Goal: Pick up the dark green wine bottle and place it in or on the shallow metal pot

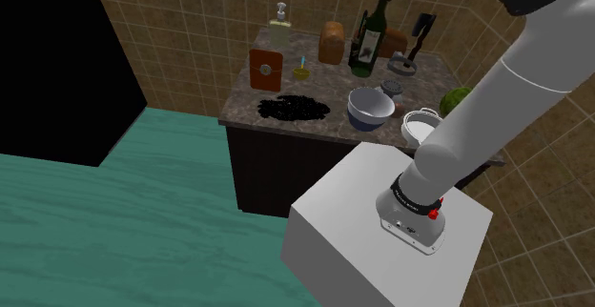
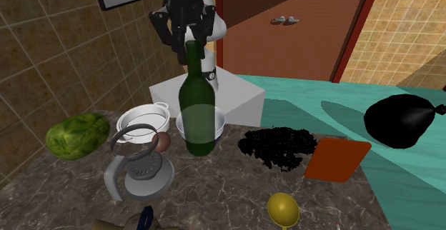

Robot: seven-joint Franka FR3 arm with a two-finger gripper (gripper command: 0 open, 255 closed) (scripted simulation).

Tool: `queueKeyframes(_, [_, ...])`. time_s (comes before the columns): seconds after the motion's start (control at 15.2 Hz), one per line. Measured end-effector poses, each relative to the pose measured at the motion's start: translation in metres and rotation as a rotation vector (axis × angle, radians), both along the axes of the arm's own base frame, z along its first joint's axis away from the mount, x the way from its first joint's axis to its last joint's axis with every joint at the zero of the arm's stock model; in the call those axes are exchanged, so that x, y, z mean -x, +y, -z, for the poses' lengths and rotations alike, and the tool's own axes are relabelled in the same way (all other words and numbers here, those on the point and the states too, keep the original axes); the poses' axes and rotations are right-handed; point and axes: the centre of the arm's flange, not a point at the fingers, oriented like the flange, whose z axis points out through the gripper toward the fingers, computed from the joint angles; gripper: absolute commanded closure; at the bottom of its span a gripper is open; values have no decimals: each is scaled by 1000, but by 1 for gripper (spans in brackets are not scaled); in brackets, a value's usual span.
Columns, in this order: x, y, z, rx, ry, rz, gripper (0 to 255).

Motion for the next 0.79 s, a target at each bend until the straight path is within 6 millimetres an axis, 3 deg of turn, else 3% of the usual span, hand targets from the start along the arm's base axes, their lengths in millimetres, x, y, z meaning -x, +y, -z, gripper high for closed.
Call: queueKeyframes(0.79, [152,-17,-43,0,0,0,255])
